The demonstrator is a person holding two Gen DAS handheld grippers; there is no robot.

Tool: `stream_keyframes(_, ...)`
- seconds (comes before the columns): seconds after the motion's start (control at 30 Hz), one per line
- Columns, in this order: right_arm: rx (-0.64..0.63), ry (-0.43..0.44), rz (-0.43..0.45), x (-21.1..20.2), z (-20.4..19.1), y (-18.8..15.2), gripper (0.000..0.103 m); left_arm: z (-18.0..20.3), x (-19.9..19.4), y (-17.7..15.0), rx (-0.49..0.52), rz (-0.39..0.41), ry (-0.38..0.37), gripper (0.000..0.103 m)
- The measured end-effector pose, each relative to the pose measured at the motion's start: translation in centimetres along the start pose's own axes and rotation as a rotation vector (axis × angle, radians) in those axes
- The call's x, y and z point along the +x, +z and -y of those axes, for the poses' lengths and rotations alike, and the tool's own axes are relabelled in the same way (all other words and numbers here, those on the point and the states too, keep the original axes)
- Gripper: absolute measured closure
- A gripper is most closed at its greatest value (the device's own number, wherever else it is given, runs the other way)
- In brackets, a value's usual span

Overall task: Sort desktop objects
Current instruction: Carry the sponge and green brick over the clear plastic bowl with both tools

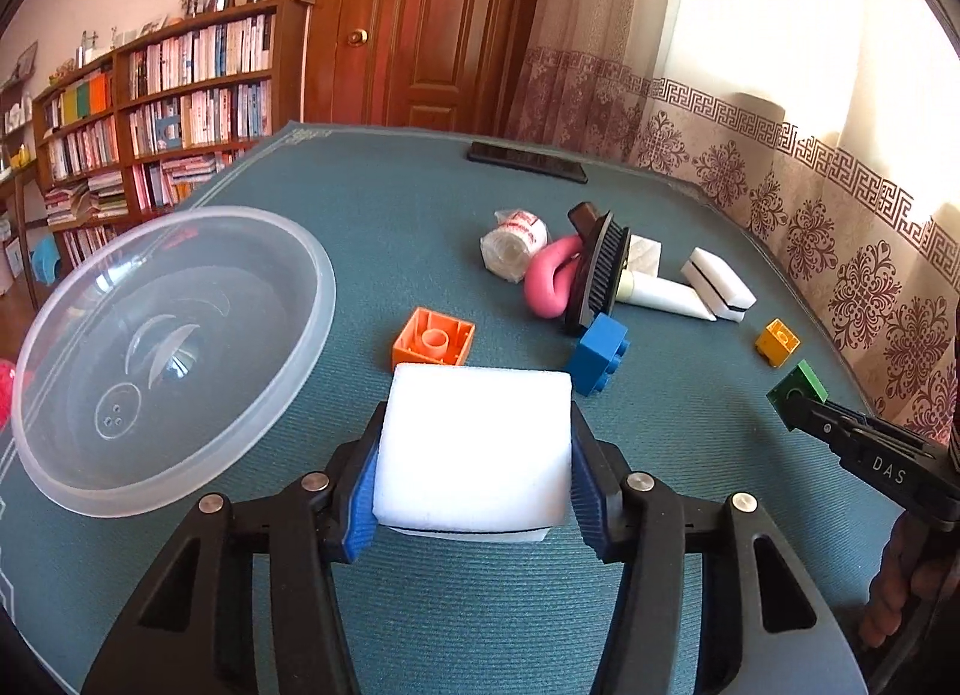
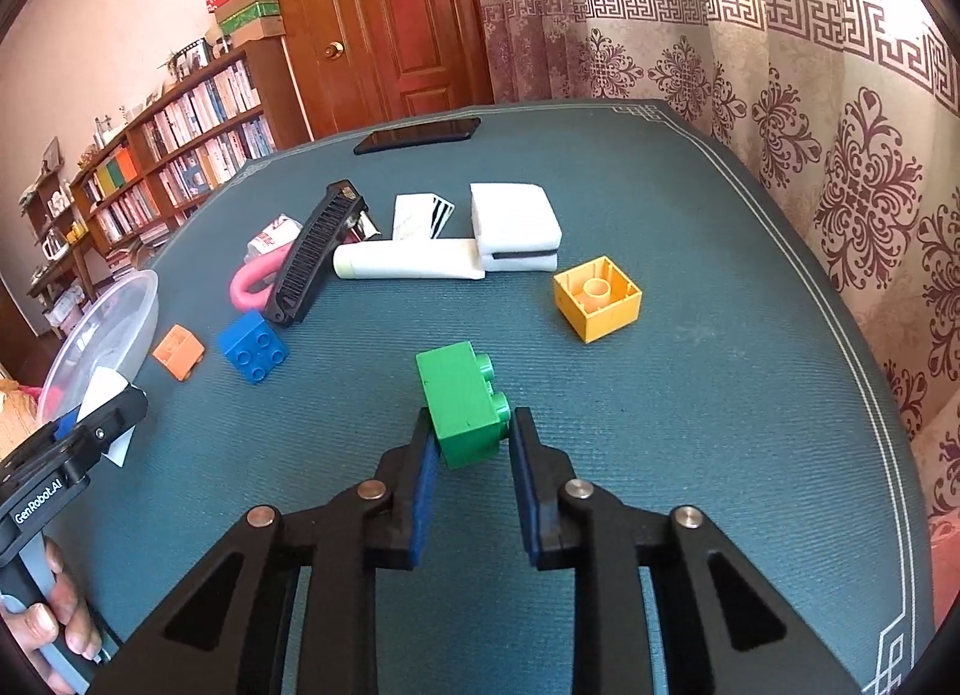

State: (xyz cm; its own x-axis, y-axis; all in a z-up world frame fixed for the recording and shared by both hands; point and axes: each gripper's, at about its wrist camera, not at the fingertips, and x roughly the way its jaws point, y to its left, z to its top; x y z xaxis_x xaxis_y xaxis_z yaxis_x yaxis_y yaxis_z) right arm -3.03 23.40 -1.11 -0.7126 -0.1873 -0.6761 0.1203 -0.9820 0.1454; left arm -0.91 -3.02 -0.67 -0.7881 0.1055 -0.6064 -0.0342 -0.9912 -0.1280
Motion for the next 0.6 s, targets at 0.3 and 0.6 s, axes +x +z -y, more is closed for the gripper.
stream_keyframes(0.3,-0.071,0.104,0.061,-2.3,-4.6,0.5,0.077,-3.9,-4.1,1.9,-0.040,0.063,0.060,0.047)
stream_keyframes(0.6,-0.125,0.266,0.055,-1.6,-12.9,1.4,0.077,-11.7,-7.7,2.3,-0.131,0.125,0.203,0.047)
